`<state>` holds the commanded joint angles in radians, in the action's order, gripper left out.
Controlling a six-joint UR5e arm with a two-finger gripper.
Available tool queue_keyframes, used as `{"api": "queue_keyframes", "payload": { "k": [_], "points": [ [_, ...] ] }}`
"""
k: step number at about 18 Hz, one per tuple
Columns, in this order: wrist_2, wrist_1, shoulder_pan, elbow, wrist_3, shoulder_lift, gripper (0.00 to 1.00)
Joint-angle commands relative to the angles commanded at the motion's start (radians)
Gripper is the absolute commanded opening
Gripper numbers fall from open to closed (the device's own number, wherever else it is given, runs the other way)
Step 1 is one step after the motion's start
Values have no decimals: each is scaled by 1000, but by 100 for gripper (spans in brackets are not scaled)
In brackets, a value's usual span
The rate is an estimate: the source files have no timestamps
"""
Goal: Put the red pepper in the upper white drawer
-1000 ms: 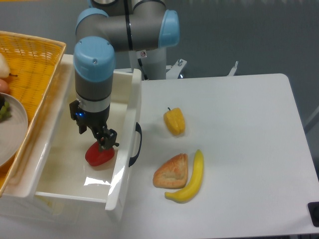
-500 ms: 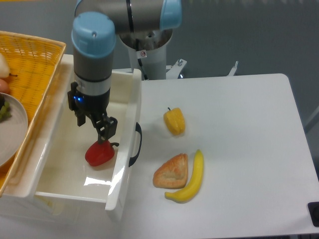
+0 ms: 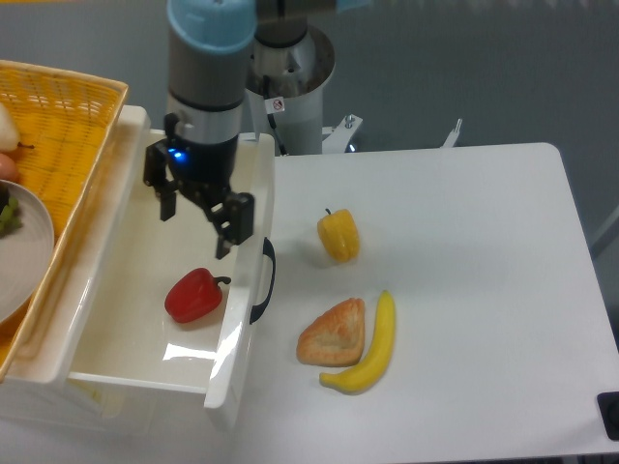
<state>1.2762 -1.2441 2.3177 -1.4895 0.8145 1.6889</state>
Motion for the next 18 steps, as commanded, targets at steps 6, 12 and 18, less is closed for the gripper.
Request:
{"api": "queue_keyframes", "payload": {
  "k": [6, 12, 18],
  "points": [
    [31, 0, 142, -9, 3, 2, 100],
    [31, 6, 296, -44, 138, 18, 100],
    [153, 9, 364, -41, 207, 110, 100]
  ]
}}
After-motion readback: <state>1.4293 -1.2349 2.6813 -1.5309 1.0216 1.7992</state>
